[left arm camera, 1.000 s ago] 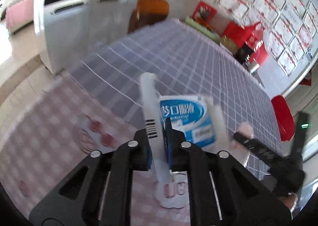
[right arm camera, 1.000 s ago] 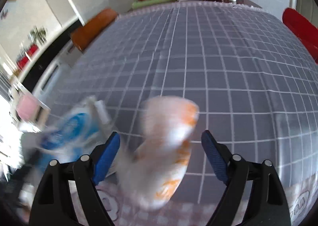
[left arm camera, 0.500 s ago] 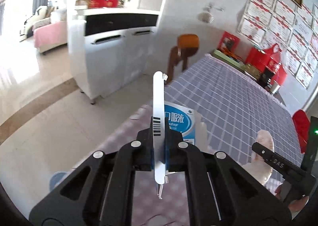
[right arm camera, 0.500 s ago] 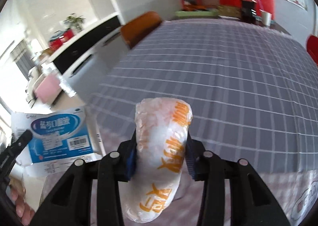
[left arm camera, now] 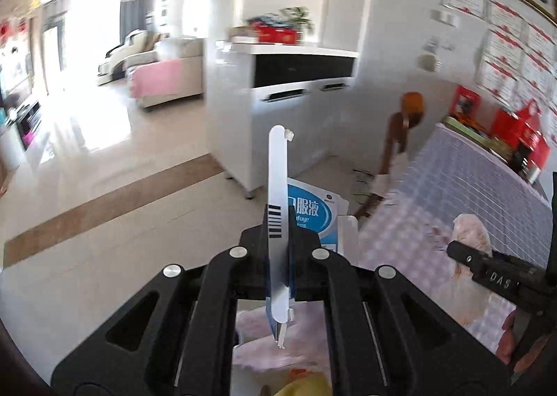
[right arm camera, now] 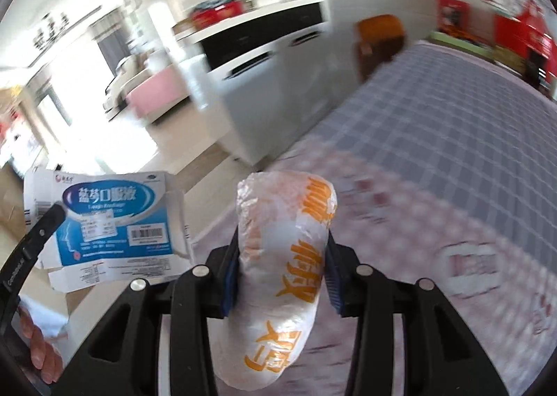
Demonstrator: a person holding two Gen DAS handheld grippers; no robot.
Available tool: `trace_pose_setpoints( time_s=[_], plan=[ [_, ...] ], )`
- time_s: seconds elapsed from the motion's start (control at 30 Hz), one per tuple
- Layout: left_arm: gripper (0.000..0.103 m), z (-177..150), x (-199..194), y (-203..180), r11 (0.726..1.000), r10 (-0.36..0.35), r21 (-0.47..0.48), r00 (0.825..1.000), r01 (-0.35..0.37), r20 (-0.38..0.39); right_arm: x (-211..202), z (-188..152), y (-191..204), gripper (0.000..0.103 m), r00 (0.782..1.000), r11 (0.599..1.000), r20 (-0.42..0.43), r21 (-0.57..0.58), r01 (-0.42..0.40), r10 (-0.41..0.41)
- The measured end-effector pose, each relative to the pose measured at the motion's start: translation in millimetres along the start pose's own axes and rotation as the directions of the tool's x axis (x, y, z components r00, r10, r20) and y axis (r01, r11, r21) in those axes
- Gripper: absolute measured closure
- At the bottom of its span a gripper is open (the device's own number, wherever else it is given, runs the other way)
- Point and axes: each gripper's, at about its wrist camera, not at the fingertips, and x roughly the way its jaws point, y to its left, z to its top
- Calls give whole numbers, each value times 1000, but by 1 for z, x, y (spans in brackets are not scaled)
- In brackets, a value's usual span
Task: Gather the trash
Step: 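Carry the medicine box and white-orange bag in both tools over the blue bin, then open the left tool over the bin while the right tool releases the bag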
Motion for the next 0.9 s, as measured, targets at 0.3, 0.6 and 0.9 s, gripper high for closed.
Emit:
trace_pose_setpoints(
  time_s=[0.3,0.6,0.9],
  plan=[
    [96,-26,-21,101,987,132,-87,991,-135,-37,23,-29,114,62,991,983,-66,-137,-121,112],
    [96,-84,20,158,968,178,-138,963,-208,-205,52,-68,162,62,984,969,-146,-209,-131,102],
    [44,-126,67,175,950,248,-82,886,-302,-391,74,-71,174,62,976,964,-185,-219,-153,113]
  ],
)
